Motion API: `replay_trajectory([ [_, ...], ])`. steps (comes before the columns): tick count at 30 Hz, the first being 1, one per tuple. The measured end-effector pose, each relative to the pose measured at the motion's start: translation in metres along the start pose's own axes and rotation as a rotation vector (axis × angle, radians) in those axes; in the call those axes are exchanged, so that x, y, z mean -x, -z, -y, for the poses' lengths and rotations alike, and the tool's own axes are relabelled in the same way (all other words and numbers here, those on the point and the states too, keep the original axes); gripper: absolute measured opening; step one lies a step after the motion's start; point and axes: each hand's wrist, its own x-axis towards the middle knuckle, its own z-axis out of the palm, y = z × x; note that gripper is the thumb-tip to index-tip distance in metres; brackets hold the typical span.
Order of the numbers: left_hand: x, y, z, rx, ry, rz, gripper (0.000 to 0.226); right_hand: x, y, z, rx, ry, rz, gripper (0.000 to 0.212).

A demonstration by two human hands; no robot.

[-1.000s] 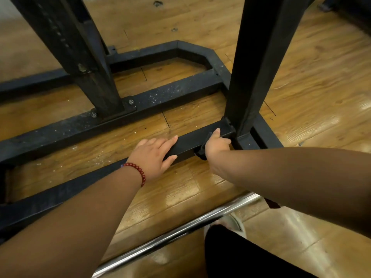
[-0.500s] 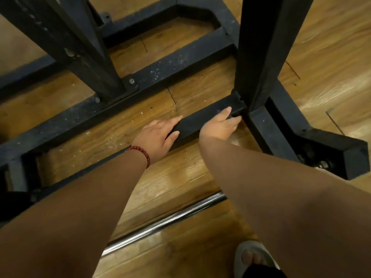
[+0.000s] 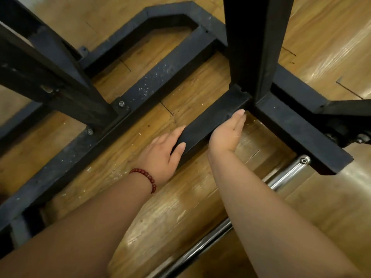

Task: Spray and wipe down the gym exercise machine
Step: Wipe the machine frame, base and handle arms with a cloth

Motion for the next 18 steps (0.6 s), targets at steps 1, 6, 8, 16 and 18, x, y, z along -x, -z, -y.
replay_trajectory([
  [1,0.0,-0.001,0.001,0.003,-0.008,-0.008,0.051,0.0,0.0,-0.002,-0.017,-0.02,-0.002,0.065],
  [6,-0.001,-0.006,0.004,0.007,-0.023,-0.062,0.051,0.046,0.008,-0.015,0.147,0.233,0.116,0.059],
  [8,0.0,-0.006,0.004,0.01,-0.04,-0.065,0.052,0.033,0.011,-0.013,0.149,0.248,0.105,0.059],
  [16,0.001,-0.004,0.001,-0.015,-0.043,-0.064,0.052,0.05,0.016,-0.023,0.205,0.411,0.162,0.06],
  [18,0.002,-0.004,0.0,-0.009,-0.042,-0.061,0.052,0.042,0.014,-0.023,0.214,0.426,0.155,0.059],
])
